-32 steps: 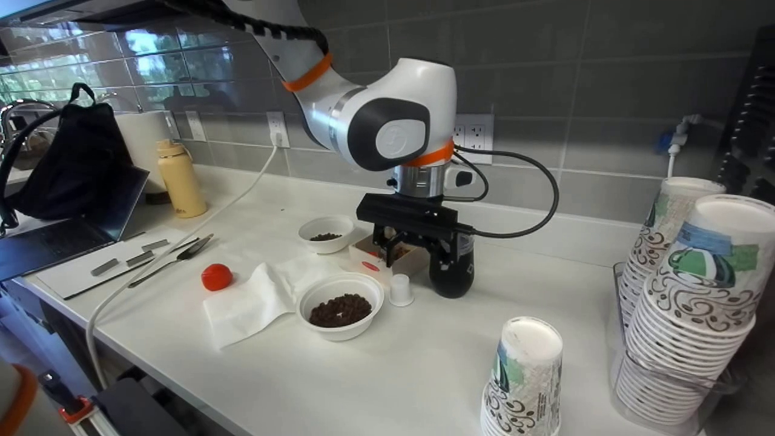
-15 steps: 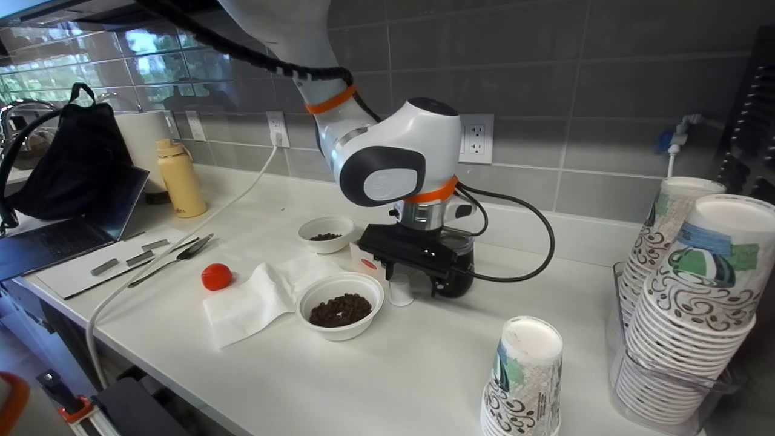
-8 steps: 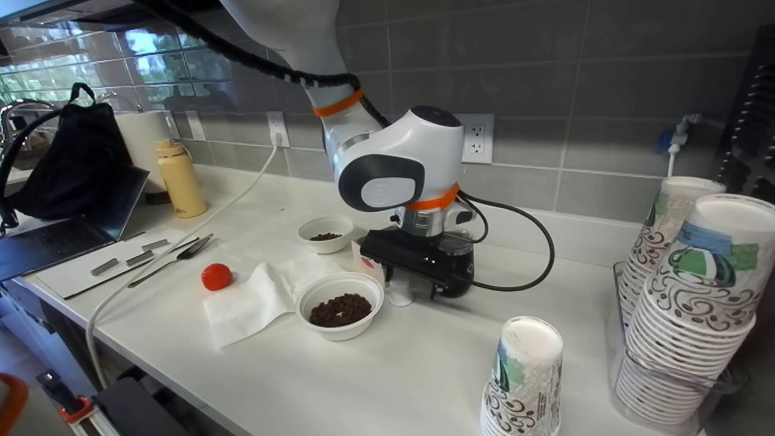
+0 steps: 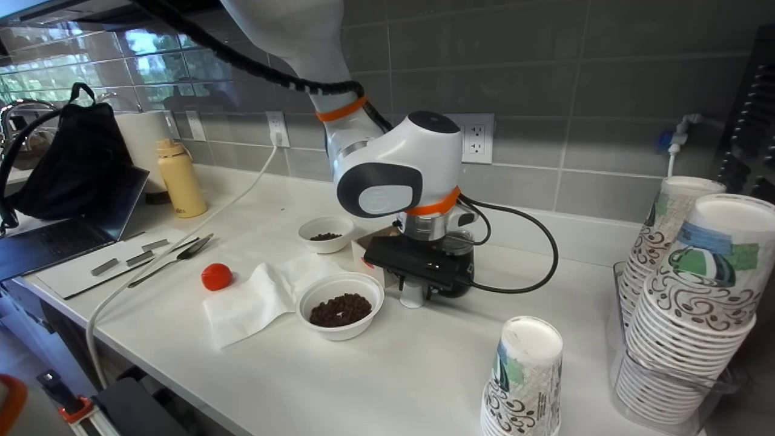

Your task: Put the coffee pod in the brown box

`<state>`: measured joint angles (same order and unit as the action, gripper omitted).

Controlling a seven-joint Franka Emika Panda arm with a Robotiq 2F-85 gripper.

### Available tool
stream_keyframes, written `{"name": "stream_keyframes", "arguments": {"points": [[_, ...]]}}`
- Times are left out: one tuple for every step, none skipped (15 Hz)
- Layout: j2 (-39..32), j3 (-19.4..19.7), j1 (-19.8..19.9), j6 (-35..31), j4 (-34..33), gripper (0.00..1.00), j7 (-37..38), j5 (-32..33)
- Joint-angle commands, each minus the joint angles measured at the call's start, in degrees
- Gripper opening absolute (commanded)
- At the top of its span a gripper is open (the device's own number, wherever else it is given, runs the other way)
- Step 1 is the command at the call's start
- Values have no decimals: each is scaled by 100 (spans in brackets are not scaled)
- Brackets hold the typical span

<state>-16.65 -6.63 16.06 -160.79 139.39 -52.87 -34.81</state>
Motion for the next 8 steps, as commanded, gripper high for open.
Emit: {"name": "stream_keyframes", "arguments": {"points": [[-96,-130,97,-195,-40,26,-268,-205],[-71,-137,101,-203,-25,20,-265,-195],[-9,-127,92,-229,22,18,-232,-168],[37,-102,73,-251,67,18,-190,-125],[113,-59,47,-267,134,16,-121,-70],[177,-23,21,-294,193,16,-54,-28],[288,34,-23,-333,285,16,53,35],[381,66,-44,-362,363,16,109,64]]}}
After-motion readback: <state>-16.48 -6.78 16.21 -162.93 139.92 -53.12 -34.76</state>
